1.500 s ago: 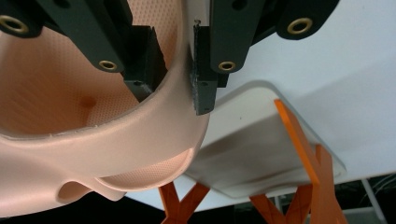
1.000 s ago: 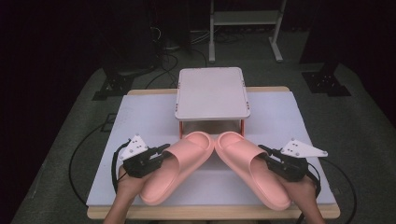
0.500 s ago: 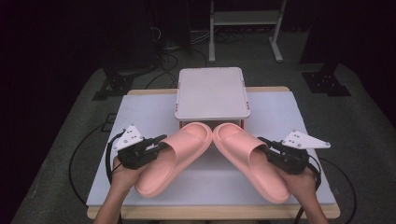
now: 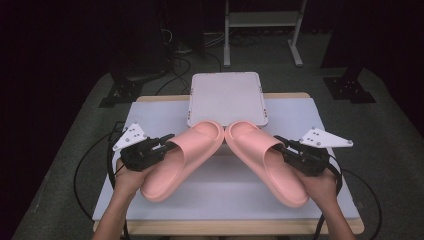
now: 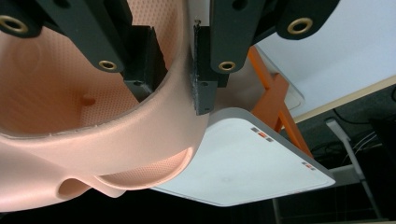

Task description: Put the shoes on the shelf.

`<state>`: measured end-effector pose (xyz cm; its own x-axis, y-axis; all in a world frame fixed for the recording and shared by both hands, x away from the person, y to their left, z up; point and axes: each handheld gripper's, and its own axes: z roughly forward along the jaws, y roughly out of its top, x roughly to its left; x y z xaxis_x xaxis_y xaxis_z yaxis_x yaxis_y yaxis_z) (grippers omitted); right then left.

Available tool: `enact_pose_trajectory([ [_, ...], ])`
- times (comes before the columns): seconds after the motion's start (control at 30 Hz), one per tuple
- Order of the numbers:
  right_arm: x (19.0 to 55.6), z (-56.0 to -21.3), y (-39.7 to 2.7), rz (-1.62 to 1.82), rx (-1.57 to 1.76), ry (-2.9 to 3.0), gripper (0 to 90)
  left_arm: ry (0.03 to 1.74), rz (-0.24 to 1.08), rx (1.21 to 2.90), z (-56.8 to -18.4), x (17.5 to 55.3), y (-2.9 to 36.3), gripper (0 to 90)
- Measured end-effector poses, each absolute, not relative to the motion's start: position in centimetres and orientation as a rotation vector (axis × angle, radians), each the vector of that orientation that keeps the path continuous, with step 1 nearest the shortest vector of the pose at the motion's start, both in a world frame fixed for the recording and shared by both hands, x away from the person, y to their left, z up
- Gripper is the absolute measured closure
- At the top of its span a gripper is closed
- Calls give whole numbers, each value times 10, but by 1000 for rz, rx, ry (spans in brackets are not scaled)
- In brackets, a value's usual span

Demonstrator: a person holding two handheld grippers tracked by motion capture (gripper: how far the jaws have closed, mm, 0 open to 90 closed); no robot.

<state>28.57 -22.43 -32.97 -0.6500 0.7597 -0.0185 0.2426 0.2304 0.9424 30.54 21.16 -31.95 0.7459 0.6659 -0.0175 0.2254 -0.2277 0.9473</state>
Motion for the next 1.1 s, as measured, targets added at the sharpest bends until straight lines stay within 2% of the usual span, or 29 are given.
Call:
enact_pose_trajectory([
  [1.1, 326, -305, -208, 1395, 928, 2002, 778, 751, 491, 1757, -295, 343, 217, 745],
])
